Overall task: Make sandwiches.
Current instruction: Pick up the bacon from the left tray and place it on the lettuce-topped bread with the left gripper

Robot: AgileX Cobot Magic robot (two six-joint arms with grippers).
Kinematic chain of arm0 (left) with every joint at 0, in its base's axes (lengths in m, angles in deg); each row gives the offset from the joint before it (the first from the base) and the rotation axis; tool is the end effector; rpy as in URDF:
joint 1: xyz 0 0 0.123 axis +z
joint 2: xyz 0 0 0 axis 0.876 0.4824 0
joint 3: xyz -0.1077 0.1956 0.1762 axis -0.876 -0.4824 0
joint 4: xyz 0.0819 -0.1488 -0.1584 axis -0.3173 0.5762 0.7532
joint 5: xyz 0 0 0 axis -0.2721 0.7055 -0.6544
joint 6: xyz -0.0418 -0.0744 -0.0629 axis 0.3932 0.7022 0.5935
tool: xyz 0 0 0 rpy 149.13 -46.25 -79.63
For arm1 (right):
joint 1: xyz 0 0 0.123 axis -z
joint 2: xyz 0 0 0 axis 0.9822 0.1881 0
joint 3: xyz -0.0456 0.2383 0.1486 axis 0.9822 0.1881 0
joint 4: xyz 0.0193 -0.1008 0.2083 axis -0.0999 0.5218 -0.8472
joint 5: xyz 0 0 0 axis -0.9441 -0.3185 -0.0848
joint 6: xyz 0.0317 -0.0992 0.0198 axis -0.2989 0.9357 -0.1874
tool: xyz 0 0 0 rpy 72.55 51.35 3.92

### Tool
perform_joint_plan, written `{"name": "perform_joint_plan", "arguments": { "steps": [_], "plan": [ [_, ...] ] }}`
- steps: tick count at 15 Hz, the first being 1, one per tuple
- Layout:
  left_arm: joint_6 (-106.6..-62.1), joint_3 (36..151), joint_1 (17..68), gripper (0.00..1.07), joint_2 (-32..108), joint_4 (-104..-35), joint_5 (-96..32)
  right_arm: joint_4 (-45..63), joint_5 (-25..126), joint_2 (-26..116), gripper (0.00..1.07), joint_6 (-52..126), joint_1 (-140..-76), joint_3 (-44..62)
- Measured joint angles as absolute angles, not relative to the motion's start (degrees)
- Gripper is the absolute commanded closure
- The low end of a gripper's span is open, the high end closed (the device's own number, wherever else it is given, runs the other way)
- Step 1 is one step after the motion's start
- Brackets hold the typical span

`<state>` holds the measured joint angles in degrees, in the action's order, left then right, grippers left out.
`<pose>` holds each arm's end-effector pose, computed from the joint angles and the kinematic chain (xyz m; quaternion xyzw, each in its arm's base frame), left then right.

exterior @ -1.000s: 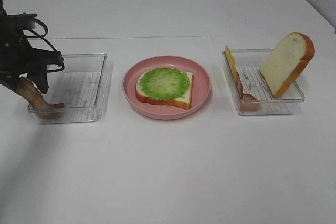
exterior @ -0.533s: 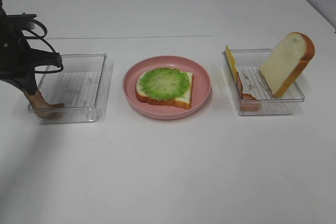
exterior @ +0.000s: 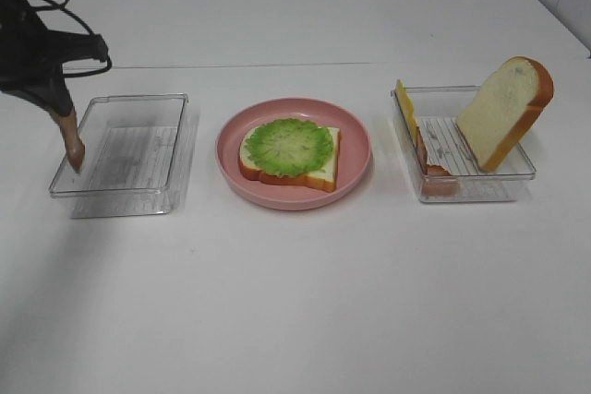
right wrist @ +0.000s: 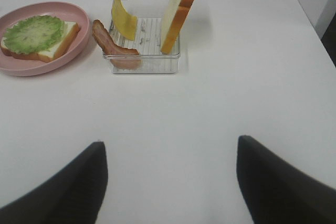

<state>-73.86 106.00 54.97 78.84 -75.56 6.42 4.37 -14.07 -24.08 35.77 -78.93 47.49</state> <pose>0.3834 -0.0537 0.2130 -0.0429 0.9840 -0.0819 0.1520 -0.0109 0.0079 0.2622 -0.0256 0.8514 0.0255 0.5233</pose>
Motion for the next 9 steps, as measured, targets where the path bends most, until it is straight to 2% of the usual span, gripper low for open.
{"name": "perform_joint_plan", "arguments": {
  "steps": [3,7,9],
  "plan": [
    [-79.9,109.1,55.0,1.07,78.7,-63.8,5.3,4.4,-14.1,-24.1,0.41,35.8,-78.9,47.5],
    [-93.7,109.4,54.8,1.07,79.0,-40.1,1.2,4.4,-14.1,-24.1,0.41,35.8,-78.9,47.5],
    [-97.9,109.6,53.9,1.07,80.0,-31.8,0.1,4.4,-14.1,-24.1,0.41,35.8,-78.9,47.5]
  ]
}}
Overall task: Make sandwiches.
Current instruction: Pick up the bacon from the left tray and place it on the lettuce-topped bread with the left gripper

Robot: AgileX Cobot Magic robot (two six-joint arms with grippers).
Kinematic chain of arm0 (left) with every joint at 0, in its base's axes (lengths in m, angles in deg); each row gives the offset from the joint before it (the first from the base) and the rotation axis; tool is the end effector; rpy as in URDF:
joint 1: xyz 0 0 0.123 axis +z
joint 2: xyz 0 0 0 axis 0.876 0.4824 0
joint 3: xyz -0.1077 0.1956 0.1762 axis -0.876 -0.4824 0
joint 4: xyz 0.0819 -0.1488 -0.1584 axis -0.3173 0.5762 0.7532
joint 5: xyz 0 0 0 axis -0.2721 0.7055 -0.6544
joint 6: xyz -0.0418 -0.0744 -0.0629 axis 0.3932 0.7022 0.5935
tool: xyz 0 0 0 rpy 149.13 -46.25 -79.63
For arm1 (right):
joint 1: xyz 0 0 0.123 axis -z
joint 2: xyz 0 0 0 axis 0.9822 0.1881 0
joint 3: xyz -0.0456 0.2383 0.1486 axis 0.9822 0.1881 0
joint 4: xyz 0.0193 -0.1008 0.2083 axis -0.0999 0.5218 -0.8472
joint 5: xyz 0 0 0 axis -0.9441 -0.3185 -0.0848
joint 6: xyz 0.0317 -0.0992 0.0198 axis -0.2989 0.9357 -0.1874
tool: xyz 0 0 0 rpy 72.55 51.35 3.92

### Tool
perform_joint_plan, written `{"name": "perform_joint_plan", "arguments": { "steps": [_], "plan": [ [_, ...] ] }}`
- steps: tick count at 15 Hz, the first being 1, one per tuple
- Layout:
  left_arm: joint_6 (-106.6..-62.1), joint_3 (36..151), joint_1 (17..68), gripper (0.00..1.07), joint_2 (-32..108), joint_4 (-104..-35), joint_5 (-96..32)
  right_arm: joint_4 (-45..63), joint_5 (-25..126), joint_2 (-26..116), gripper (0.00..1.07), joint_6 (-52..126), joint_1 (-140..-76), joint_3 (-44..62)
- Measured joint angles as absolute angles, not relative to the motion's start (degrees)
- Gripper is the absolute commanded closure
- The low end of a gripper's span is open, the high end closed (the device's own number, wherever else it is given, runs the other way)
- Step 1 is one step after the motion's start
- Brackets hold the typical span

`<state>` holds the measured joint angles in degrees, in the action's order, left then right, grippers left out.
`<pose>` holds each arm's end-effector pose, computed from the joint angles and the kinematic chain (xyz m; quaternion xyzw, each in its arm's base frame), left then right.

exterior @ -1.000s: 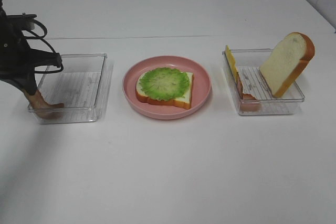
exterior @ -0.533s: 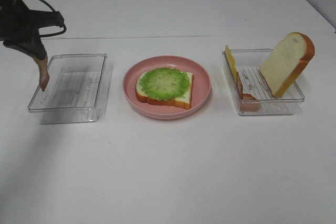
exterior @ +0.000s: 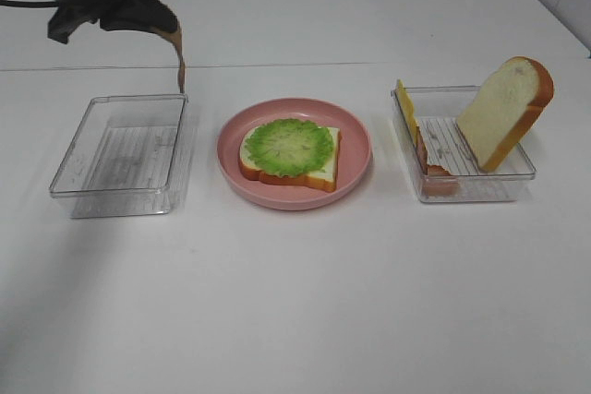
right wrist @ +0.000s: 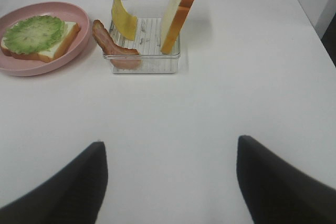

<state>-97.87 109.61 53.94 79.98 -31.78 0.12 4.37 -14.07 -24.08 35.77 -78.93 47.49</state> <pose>0.4079 -0.1100 0.2524 -0.0488 0.9030 -0.3506 0.2433 -0.0109 0.0079 0.2622 -0.0256 0.8514 0.0255 0.5233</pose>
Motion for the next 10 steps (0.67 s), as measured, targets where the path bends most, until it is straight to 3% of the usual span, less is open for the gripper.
{"name": "perform_joint_plan", "arguments": {
  "steps": [1,5,10],
  "plan": [
    [-102.8,109.7,51.2,1.07,82.4,-23.4,-0.6,4.3,-14.1,-24.1,0.41,35.8,-78.9,47.5],
    [-112.9,109.7,44.9,1.07,88.6,-9.6,-0.9,3.9,-14.1,-24.1,0.41,35.8,-78.9,47.5],
    [-118.6,109.7,41.2,1.07,94.8,1.8,-1.0,3.9,-14.1,-24.1,0.41,35.8,-78.9,47.5]
  ]
}}
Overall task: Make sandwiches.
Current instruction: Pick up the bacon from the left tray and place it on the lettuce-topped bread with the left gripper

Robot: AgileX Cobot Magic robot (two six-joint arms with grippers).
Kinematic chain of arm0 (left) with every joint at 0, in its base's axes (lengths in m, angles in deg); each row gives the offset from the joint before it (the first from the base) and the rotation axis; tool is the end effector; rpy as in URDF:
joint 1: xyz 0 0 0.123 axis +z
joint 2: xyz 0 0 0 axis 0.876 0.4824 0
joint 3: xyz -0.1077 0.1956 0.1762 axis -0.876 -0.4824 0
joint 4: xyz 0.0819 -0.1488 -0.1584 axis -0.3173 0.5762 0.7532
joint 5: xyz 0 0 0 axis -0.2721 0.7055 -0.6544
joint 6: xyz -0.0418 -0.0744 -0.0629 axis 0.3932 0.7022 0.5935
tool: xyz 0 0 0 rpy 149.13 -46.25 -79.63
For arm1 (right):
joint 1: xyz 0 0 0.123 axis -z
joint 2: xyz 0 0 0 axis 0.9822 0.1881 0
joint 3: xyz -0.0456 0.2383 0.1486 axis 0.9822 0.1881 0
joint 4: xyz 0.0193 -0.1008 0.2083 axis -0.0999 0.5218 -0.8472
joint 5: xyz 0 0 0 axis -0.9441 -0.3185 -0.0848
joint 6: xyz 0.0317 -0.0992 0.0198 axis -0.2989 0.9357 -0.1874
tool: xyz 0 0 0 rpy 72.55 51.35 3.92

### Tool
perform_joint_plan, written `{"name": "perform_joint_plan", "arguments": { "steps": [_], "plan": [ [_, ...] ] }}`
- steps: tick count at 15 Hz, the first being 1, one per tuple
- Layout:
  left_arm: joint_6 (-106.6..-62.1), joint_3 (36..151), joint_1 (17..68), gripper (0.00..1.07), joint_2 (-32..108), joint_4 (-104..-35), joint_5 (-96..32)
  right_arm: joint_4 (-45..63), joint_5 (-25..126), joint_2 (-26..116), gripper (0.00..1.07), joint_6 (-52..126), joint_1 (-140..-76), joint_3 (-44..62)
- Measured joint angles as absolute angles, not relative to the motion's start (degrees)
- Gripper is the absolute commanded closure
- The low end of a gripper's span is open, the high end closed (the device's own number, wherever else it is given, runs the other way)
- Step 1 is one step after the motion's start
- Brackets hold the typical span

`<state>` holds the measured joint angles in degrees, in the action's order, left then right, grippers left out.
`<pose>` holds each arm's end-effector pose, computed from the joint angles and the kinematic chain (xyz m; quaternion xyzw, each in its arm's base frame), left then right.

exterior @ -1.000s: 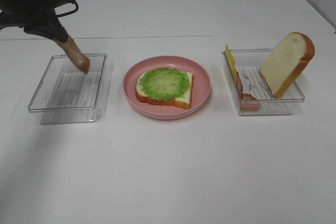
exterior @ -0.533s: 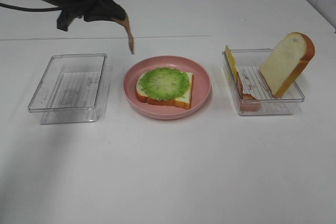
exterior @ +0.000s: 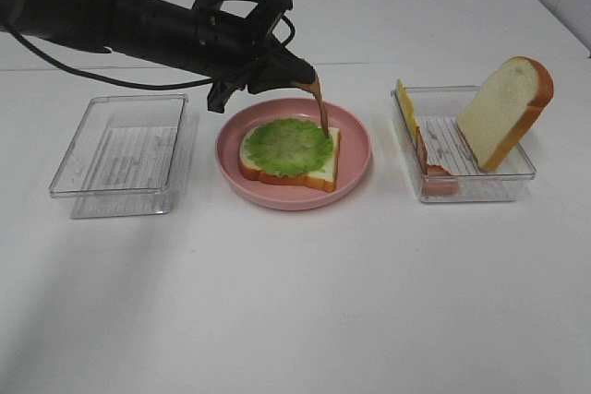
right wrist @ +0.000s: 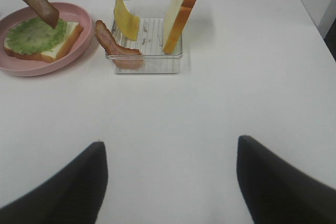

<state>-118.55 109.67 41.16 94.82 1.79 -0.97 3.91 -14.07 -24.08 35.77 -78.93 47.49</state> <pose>0.4088 -0.2248 0.1731 -0.0374 0.8514 -0.4961 0.1661 -0.0109 0.0087 0.2622 -0.0258 0.8512 0.0295 0.5233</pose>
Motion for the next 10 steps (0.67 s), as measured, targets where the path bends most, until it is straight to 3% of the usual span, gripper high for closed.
{"name": "perform_joint_plan", "arguments": {
  "steps": [4,10],
  "plan": [
    [-120.5,109.7,39.8,1.07,97.2,3.1,-0.9,3.9,-14.1,-24.1,0.41,35.8,-78.9,47.5],
    [-121.2,109.7,43.1,1.07,97.3,-4.0,-0.8,3.7,-14.1,-24.1,0.41,35.8,-78.9,47.5]
  ]
}}
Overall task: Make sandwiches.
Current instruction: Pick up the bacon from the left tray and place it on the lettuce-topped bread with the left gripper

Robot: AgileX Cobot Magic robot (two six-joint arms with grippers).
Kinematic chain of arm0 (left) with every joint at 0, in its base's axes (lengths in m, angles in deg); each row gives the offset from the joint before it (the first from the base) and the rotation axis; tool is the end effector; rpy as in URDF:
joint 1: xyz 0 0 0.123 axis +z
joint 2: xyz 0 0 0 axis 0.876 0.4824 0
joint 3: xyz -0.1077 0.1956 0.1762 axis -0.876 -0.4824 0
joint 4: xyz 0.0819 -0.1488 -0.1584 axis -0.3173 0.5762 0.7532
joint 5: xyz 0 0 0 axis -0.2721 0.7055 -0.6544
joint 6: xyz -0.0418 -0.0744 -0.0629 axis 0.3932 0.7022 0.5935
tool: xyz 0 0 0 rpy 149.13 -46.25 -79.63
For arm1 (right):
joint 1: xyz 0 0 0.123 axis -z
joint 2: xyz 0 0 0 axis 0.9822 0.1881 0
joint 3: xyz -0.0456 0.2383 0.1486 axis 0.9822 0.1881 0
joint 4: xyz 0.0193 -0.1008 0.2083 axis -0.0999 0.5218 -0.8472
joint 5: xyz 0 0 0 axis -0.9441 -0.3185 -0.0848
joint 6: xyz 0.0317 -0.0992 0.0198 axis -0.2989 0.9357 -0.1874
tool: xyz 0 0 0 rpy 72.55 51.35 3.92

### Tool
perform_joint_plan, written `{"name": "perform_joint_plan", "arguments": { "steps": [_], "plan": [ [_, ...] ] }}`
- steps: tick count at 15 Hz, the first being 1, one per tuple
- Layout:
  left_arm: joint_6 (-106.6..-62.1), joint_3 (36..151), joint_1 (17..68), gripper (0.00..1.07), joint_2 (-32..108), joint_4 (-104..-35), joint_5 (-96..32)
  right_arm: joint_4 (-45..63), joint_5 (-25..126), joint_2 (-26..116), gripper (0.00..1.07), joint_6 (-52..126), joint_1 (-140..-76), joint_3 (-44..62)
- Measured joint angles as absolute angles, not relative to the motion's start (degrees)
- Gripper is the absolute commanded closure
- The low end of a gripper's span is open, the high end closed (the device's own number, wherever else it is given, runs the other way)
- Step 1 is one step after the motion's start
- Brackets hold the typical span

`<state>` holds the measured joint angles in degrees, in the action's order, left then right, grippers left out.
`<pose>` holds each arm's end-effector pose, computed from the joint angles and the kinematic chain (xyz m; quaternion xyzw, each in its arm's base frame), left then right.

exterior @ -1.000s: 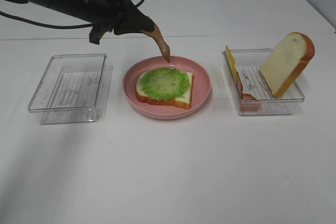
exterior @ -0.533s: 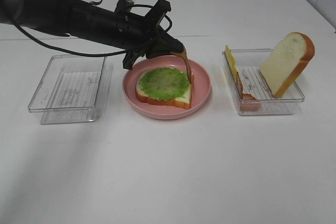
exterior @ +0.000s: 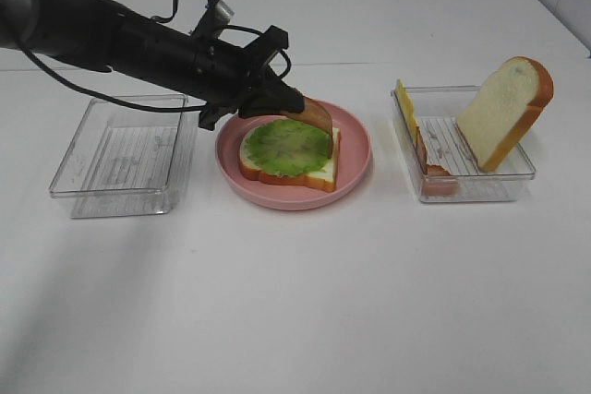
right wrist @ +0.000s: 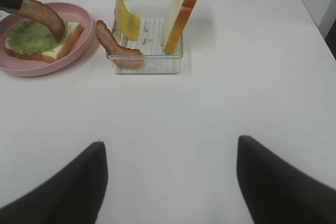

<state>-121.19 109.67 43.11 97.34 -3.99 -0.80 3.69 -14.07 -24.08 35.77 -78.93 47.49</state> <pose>0.4139 -0.2093 0.1471 -0.0022 0.8750 -0.4552 0.1649 -0.0110 0.0090 0.2623 -0.0259 0.8512 0.0314 0.5233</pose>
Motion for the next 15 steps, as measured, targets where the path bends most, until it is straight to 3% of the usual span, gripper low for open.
{"name": "perform_joint_plan", "arguments": {
  "steps": [9,11,13,15],
  "plan": [
    [-119.1,109.7,45.9,1.04,97.3,-11.7,-1.7,3.6,-14.1,-24.1,0.41,35.8,-78.9,47.5],
    [-119.1,109.7,45.9,0.84,97.3,-11.7,-1.7,3.6,-14.1,-24.1,0.41,35.8,-78.9,47.5],
    [-119.1,109.7,45.9,0.49,97.3,-11.8,-1.8,3.6,-14.1,-24.1,0.41,35.8,-78.9,47.5],
    [-119.1,109.7,45.9,0.22,97.3,-11.8,-1.8,3.5,-14.1,-24.1,0.41,35.8,-78.9,47.5]
  ]
}}
